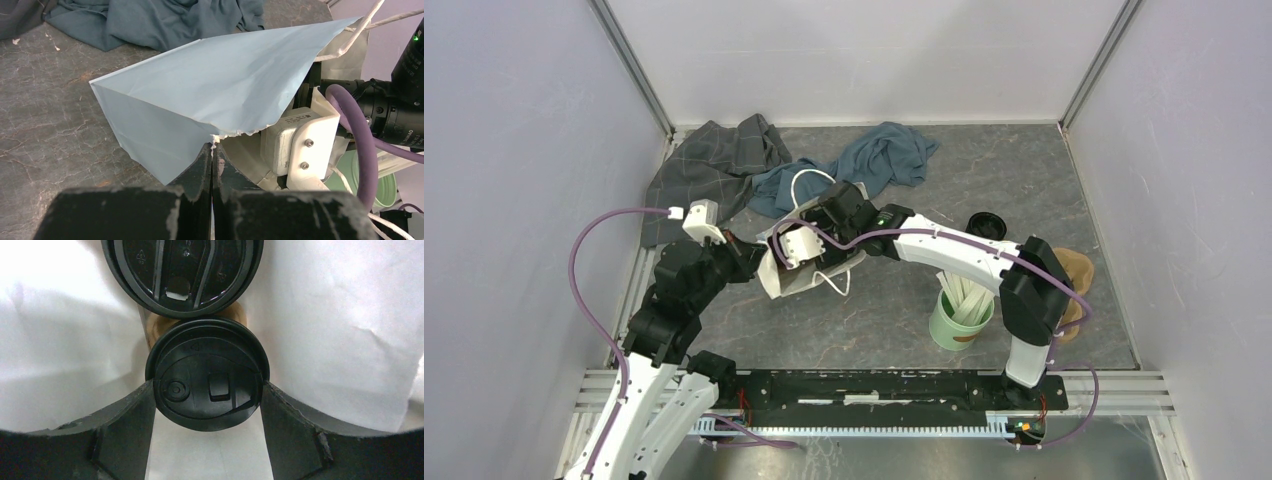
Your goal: Pack the takeout coffee
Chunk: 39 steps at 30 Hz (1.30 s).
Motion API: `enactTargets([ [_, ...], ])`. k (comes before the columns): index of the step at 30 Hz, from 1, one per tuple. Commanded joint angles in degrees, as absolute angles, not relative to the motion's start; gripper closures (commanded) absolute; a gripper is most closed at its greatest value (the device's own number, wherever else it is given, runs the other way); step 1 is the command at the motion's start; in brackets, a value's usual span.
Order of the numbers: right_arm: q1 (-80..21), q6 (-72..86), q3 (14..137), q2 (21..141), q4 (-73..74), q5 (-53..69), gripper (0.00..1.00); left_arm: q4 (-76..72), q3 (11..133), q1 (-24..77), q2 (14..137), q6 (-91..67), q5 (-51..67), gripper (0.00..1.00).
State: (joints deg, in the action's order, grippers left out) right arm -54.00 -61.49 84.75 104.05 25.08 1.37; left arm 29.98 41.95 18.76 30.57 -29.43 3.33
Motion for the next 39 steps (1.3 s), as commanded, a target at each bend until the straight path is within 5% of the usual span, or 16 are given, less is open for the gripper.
enactTargets([
  [1, -52.81, -59.75, 83.02, 102.41, 21.65, 1.86, 1.00, 32.36, 43.80, 18.89, 30.92, -25.93, 3.30, 0.98],
  [24, -60.93, -43.42, 75.58, 91.85, 26.18, -2.44, 1.00, 37.69, 46.77, 18.89, 32.96, -27.01, 4.06, 0.97],
  [29, -60.86, -40.31, 75.50, 91.20, 24.58, -3.67, 1.00, 40.49, 47.90, 18.88, 34.41, -27.77, 2.54, 0.89],
  [39, -60.83, -38.26, 74.38, 89.89, 23.60, -5.00, 1.00, 43.31, 47.80, 18.90, 35.56, -29.05, 2.29, 0.55],
])
